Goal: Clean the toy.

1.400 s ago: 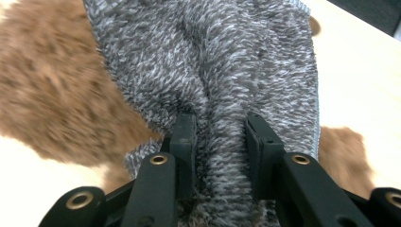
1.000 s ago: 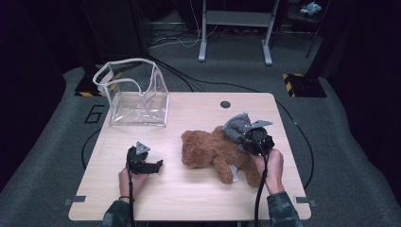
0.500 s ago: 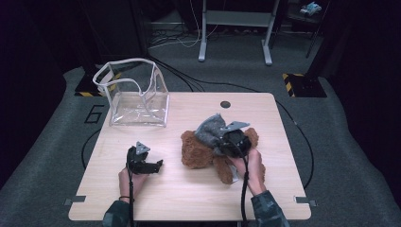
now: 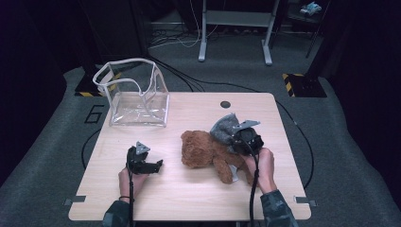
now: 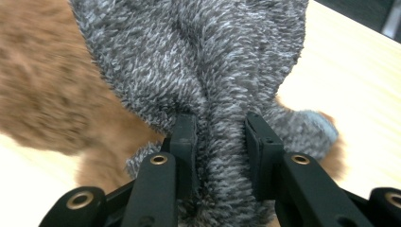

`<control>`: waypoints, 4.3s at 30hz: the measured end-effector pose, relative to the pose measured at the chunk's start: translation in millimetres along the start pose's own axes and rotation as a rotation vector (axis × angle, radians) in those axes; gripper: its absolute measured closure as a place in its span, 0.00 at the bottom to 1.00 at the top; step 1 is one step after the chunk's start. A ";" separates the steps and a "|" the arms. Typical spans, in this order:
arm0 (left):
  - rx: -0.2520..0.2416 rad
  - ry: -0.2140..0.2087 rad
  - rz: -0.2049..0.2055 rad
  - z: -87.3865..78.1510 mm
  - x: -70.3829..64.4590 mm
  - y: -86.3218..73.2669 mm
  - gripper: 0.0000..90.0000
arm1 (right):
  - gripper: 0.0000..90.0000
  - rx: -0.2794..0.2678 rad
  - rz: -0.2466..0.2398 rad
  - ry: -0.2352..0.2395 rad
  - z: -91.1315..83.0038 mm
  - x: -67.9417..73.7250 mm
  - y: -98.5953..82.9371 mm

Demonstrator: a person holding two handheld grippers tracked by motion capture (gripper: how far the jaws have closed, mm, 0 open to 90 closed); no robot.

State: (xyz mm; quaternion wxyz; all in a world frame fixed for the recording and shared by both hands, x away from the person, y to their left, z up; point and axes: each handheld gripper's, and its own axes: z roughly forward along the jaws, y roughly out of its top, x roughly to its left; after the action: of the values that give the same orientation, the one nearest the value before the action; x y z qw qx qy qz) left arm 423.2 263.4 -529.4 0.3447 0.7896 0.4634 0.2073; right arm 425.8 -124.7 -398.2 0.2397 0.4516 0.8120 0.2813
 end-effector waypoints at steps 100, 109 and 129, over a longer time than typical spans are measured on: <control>-0.004 0.002 0.002 0.3 -0.1 0.4 0.15 | 0.77 0.018 0.080 0.084 -6.6 -2.1 -63.6; -0.004 0.002 0.002 0.3 -0.1 0.4 0.15 | 0.77 -0.071 0.130 0.031 -22.2 -22.3 -52.1; -0.004 0.003 0.003 0.3 -0.1 0.4 0.15 | 0.78 0.038 0.222 -0.103 44.1 -71.8 -20.6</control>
State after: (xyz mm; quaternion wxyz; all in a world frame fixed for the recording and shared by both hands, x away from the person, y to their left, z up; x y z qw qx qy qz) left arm 423.5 263.1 -529.3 0.3454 0.7892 0.4624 0.2097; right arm 476.1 -185.3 -434.3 0.2398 0.5571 0.7488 0.2673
